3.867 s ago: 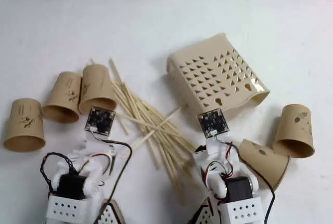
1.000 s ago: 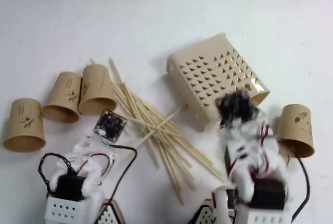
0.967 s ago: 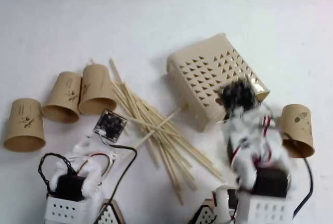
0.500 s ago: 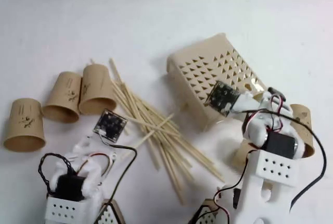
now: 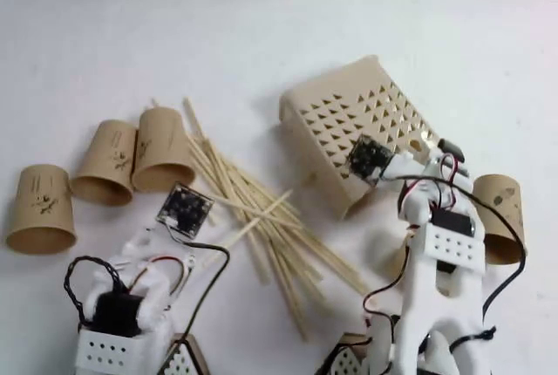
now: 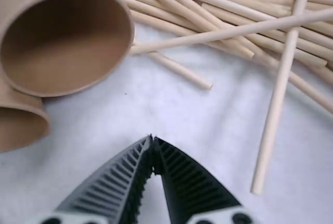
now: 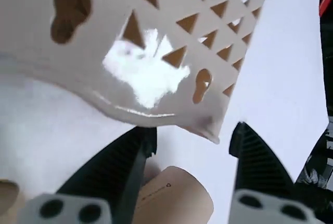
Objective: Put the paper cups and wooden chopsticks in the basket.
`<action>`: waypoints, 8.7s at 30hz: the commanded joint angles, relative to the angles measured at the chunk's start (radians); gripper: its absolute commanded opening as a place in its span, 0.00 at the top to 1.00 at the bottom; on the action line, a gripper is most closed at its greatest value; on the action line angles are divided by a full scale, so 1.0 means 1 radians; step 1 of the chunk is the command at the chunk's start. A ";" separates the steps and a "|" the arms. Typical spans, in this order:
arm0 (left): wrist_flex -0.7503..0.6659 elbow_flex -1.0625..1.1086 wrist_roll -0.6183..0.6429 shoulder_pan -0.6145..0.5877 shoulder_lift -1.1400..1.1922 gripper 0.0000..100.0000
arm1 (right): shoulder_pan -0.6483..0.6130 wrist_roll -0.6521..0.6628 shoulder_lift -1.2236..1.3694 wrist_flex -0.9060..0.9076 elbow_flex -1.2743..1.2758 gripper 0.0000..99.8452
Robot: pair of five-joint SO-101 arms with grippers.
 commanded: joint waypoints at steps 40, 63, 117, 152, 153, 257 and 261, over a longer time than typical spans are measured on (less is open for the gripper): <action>0.000 -0.048 -0.002 0.005 -0.002 0.98 | -0.285 -0.559 -0.019 0.631 -0.798 0.98; 0.000 -0.048 -0.002 0.005 -0.002 0.98 | -0.472 -0.589 -0.025 1.116 -0.776 0.65; 0.000 -0.048 -0.002 0.005 -0.002 0.98 | -0.381 -0.611 0.064 0.453 -0.649 0.98; 0.000 -0.048 -0.002 0.005 -0.002 0.98 | -0.298 -0.623 0.282 0.472 -0.853 0.72; 0.000 -0.048 -0.002 0.005 -0.002 0.98 | -0.298 -0.623 0.282 0.475 -0.868 0.72; 0.000 -0.048 -0.002 0.005 -0.002 0.98 | -0.432 -0.442 0.260 0.883 -1.053 0.76; 0.000 -0.048 -0.002 0.005 -0.002 0.98 | -0.430 -0.496 0.170 0.984 -1.053 0.76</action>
